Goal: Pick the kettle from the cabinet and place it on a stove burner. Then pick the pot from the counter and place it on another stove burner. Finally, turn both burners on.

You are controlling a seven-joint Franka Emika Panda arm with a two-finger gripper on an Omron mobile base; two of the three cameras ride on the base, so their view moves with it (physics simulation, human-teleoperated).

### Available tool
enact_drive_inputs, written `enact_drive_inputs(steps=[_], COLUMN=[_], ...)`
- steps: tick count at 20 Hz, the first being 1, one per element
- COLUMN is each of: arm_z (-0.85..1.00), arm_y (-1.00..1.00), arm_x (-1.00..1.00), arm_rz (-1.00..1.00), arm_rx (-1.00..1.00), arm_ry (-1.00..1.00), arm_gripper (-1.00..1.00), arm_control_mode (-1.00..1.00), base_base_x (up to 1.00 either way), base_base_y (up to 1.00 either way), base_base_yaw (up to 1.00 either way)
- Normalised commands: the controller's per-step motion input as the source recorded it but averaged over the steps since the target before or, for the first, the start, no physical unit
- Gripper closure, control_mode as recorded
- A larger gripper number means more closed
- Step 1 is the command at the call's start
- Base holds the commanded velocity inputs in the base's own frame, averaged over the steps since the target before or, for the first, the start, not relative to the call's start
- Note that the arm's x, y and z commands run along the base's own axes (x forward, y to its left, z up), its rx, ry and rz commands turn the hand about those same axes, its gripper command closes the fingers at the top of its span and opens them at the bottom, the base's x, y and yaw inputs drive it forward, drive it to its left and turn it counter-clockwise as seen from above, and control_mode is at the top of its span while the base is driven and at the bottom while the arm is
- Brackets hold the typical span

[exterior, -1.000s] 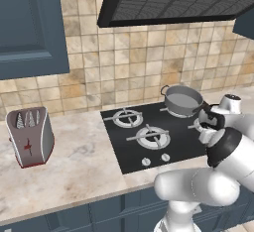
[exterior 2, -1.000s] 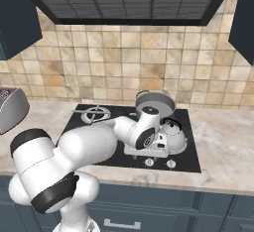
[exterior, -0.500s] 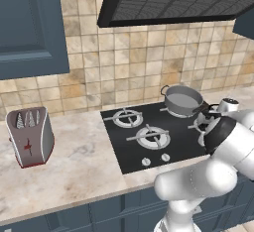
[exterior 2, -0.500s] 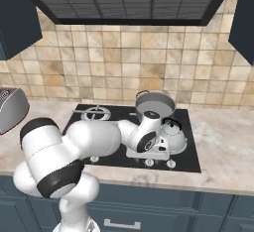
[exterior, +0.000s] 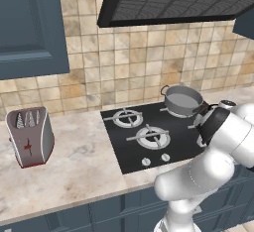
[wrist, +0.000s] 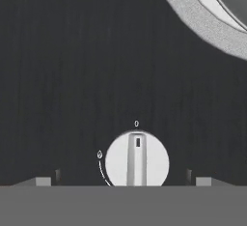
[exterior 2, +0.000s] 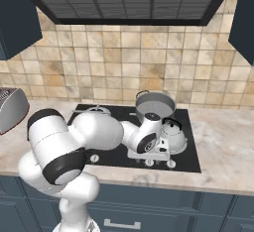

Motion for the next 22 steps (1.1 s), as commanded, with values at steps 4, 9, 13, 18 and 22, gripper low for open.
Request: enact_drive_inputs(steps=[4,9,13,18,22], arm_z=[-0.13,-0.17,-0.19,-0.10,0.00], arm_y=[0.00,0.00,0.00,0.00,0.00], arm_x=[0.04,0.07,0.07,0.01,-0.04], arm_rz=[0.00,0.00,0.00,0.00,0.00], arm_rx=[0.00,0.00,0.00,0.00,0.00], arm_ry=[0.00,0.00,0.00,0.00,0.00], arm_gripper=[-1.00,-1.00,1.00,1.00,1.00], arm_control_mode=[-1.00,-1.00,-1.00,-1.00,-1.00], base_base_x=[0.00,0.00,0.00,0.00,0.00], base_base_y=[0.00,0.00,0.00,0.00,0.00], base_base_yaw=[0.00,0.00,0.00,0.00,0.00])
